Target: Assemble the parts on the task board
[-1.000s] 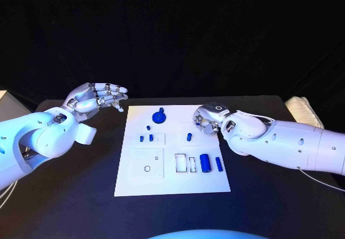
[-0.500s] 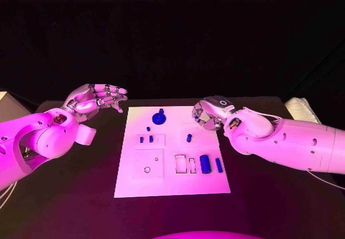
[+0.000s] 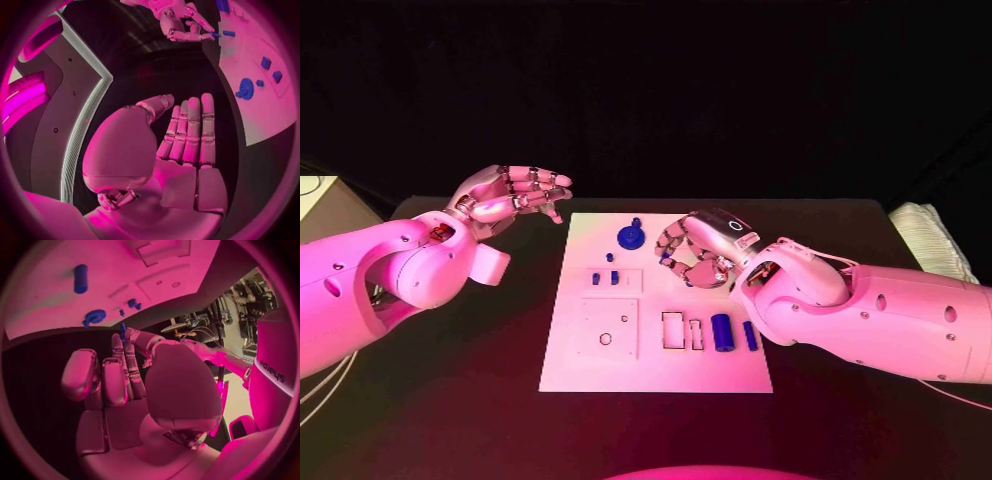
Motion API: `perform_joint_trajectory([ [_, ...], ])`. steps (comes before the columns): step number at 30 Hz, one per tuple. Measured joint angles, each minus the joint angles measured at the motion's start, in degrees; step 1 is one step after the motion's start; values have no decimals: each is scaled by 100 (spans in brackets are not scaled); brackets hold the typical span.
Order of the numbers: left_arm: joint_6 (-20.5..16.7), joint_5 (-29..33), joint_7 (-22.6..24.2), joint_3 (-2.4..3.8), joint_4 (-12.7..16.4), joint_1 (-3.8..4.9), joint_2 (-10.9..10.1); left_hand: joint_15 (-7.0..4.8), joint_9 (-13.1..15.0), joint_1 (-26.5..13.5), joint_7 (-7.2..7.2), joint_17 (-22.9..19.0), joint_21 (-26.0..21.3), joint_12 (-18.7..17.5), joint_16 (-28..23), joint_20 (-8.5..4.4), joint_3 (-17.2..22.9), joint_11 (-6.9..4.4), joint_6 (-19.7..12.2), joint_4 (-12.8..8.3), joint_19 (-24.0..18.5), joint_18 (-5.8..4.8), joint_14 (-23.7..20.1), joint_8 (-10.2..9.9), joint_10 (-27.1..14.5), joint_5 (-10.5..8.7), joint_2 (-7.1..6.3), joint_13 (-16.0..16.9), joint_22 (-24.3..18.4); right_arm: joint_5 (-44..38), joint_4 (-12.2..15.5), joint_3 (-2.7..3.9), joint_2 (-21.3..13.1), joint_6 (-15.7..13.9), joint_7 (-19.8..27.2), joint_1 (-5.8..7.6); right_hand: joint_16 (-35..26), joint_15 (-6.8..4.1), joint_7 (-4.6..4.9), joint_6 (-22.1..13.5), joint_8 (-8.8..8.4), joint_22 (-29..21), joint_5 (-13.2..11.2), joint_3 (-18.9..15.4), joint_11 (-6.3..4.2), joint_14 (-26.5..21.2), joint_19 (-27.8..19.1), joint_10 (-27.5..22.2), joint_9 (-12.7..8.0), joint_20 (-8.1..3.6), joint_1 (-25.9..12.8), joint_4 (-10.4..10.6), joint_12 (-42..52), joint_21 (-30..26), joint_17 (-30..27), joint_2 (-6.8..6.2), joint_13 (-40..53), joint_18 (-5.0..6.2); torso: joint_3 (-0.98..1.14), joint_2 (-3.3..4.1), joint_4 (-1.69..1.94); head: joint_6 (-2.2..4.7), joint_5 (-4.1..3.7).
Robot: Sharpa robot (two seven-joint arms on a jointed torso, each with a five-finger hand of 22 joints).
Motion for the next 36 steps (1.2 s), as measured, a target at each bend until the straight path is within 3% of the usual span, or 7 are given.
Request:
perform_joint_trajectory([
  [4,-16,3,0,0,-2,0,12,0,0,0,0,-4,0,0,0,0,0,0,0,0,0,0,0,0,0,0,0,0,3,184,23,0,91,-165,135,-100,0,0,0,0,0,-11,-2,0,0,0,0,0,0,0,0,0,0,-33,-13,0,0,2,-7,-4,0,-6,128],
  [8,-38,6,0,-1,-3,0,31,0,0,0,0,-4,0,0,0,0,0,0,0,0,0,0,0,0,0,0,0,0,3,414,-14,-2,213,-349,308,-261,0,0,0,0,0,-11,-12,-1,0,0,0,0,1,0,0,-1,-5,-33,-19,0,0,3,-10,-4,2,-20,322],
  [17,-86,17,4,-1,4,0,81,0,0,0,-21,-3,0,0,0,0,0,0,-21,0,0,-1,0,0,0,0,0,0,3,614,-360,-31,599,-543,587,-591,0,1,0,0,0,-11,-35,85,-1,0,0,-1,5,0,0,-64,-46,-33,-19,0,0,4,-10,3,-3,-107,647],
  [27,-133,34,5,-1,7,1,107,0,1,0,-21,-9,0,0,0,0,0,0,-20,0,0,0,0,0,0,0,0,0,3,535,-586,-65,825,-538,637,-772,-1,1,0,0,0,-19,-61,92,-1,0,0,-1,5,0,0,-70,-58,-33,-19,0,0,5,-14,2,-1,-226,843],
  [36,-160,44,5,-1,17,2,120,0,-4,0,-20,-8,0,0,0,0,0,0,-20,0,0,0,0,0,0,0,0,0,7,337,-669,-97,938,-392,534,-844,-1,1,1,-1,-1,-37,-69,99,-2,0,0,-1,4,0,0,-77,-36,-69,-31,0,0,6,-10,1,-7,-302,925],
])
